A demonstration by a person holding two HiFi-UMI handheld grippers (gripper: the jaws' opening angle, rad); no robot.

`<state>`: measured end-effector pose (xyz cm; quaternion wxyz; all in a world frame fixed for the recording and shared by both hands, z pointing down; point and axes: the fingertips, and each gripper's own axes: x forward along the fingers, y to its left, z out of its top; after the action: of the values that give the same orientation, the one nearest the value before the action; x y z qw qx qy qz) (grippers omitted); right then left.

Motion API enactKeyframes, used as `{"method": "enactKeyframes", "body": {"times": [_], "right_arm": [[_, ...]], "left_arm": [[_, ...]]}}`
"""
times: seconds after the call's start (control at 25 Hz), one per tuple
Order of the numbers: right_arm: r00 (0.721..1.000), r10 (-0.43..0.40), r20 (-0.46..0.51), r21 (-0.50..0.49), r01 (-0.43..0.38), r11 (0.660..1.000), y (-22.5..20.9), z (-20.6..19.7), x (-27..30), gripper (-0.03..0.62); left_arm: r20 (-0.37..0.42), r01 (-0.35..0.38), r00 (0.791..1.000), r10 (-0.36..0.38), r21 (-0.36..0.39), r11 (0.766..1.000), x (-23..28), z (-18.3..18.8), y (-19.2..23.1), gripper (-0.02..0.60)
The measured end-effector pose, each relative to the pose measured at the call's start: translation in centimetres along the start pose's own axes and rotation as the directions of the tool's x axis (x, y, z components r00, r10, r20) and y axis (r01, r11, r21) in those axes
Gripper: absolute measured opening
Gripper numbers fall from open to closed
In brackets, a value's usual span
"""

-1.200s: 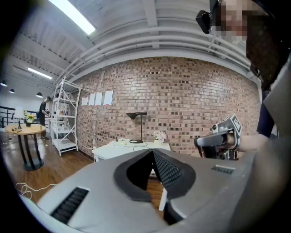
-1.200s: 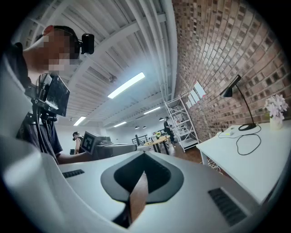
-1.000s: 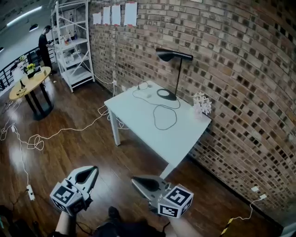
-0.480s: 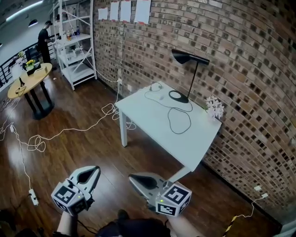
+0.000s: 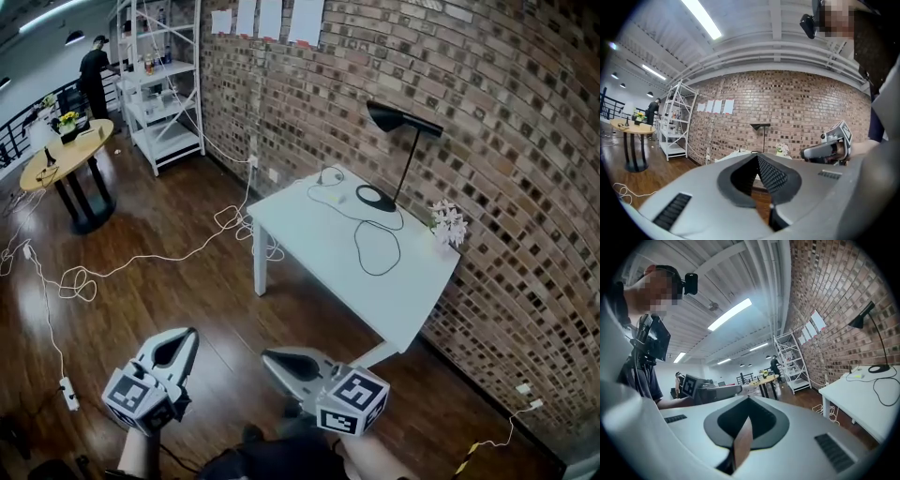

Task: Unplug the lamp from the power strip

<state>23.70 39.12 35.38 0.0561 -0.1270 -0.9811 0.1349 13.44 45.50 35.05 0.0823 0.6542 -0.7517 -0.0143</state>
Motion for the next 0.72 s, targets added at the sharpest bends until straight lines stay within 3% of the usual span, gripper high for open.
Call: {"method": "enactKeyframes", "body": {"times": [0.12,0.36,0.56,0.72], "right_arm": [[1.0,0.01,0.001,0.012,-0.01,1.0,-1.0,-0.1,0.3,-0.006],[0.998,0.063,-0.008,0.02,-0.062,0.998,-3.4,0.2,1.6,-0.006],[0.993,0.115,0.015,0.041,-0.115,0.992,-7.1,1.3,1.8,-0.006],[0.995,0.099,0.006,0.044,-0.099,0.994,-11.6,1.9,1.9,-0.006]], "left_arm": [[0.015,-0.001,1.0,0.001,0.001,1.0,0.8,0.6,0.0,-0.002],[-0.027,-0.008,1.0,0.009,0.031,0.999,3.2,0.4,0.6,-0.002],[-0.063,-0.011,0.998,0.013,0.027,1.0,7.7,0.4,1.2,-0.002],[-0.095,0.0,0.995,0.005,0.045,0.999,12.2,0.8,1.4,-0.002]]}}
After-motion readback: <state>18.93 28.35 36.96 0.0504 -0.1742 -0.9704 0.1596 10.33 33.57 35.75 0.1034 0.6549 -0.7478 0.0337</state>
